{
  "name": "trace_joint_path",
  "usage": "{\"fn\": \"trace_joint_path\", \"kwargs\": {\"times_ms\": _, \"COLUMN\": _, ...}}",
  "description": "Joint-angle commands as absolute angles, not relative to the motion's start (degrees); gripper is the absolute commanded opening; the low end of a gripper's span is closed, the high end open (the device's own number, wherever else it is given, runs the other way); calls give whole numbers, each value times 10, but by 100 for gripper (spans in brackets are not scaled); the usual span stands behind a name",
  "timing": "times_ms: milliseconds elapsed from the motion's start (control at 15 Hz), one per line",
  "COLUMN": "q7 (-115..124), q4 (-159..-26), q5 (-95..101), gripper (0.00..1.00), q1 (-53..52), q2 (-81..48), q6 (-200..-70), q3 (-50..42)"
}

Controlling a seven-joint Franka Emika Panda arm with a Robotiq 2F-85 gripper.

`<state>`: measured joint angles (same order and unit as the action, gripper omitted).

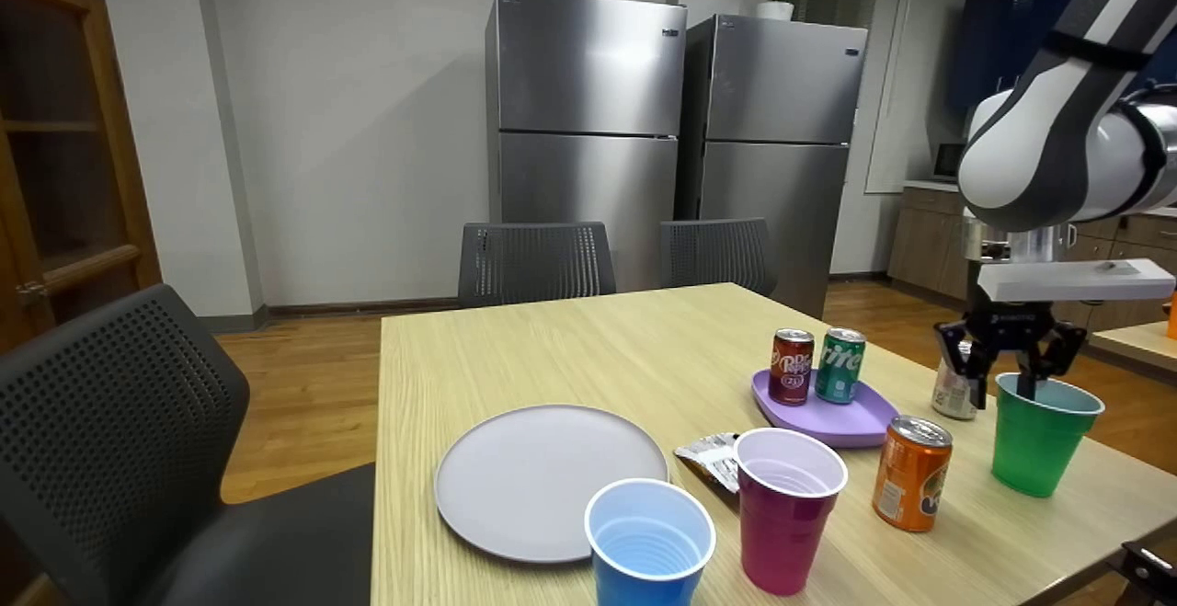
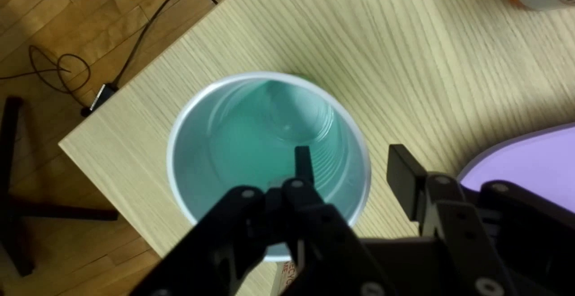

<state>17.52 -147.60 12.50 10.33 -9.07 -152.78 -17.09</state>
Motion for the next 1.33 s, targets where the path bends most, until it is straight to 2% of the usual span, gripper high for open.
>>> {"fn": "trace_joint_path", "kwargs": {"times_ms": 0, "q7": 182, "q4": -1477, "q5": 154, "gripper": 18, "q1": 101, "q2": -81, "q6": -1528, "q3": -185}}
{"fn": "trace_joint_path", "kwargs": {"times_ms": 133, "q7": 183, "q4": -1477, "q5": 166, "gripper": 3, "q1": 101, "q2": -78, "q6": -1525, "q3": -190}}
{"fn": "trace_joint_path", "kwargs": {"times_ms": 200, "q7": 183, "q4": -1478, "q5": 171, "gripper": 0, "q1": 100, "q2": -76, "q6": -1524, "q3": -191}}
{"fn": "trace_joint_path", "kwargs": {"times_ms": 800, "q7": 215, "q4": -1483, "q5": 270, "gripper": 1, "q1": 87, "q2": -22, "q6": -1503, "q3": -193}}
{"fn": "trace_joint_path", "kwargs": {"times_ms": 1267, "q7": 224, "q4": -1472, "q5": 311, "gripper": 1, "q1": 86, "q2": 26, "q6": -1471, "q3": -140}}
